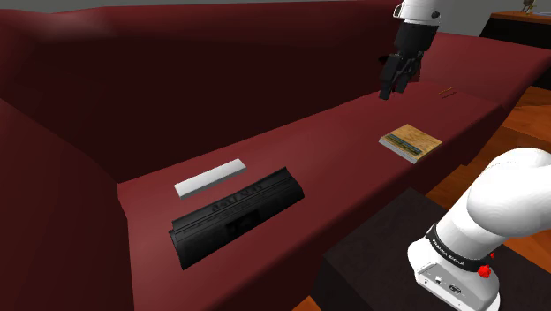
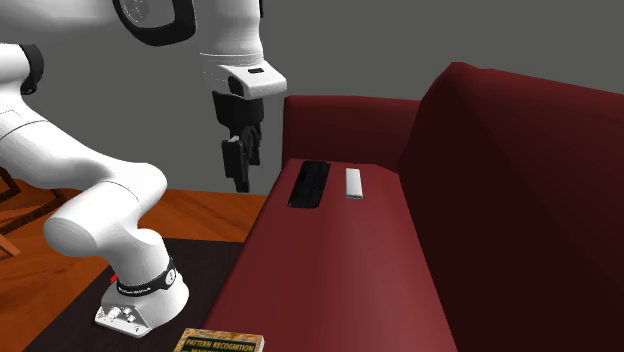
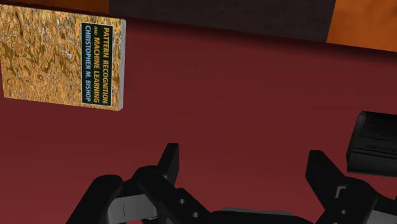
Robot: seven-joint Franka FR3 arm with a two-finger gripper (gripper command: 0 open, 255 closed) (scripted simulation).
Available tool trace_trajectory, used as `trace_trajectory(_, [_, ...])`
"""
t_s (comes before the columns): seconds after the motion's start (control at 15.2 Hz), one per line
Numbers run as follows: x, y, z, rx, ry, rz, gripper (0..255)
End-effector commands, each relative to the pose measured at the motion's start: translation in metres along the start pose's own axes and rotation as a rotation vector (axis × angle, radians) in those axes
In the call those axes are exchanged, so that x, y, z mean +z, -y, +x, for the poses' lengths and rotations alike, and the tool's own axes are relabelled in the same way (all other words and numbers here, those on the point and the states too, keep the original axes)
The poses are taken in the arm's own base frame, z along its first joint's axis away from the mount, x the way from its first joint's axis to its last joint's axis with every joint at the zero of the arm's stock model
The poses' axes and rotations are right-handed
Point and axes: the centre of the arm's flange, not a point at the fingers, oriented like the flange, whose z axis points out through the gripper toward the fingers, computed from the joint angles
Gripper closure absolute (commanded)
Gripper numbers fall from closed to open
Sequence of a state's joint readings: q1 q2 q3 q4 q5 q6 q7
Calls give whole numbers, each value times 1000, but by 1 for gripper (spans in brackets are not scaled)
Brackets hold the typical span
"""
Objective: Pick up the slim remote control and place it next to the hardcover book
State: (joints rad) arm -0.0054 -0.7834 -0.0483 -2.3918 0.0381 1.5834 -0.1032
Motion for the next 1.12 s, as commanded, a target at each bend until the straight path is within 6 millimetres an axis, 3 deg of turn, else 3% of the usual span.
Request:
trace_trajectory(0.0, [0,0,0,0,0,0,0])
trace_trajectory(0.53, [40,43,91,-238,16,-7,0])
trace_trajectory(1.06, [81,106,168,-476,33,-15,0])
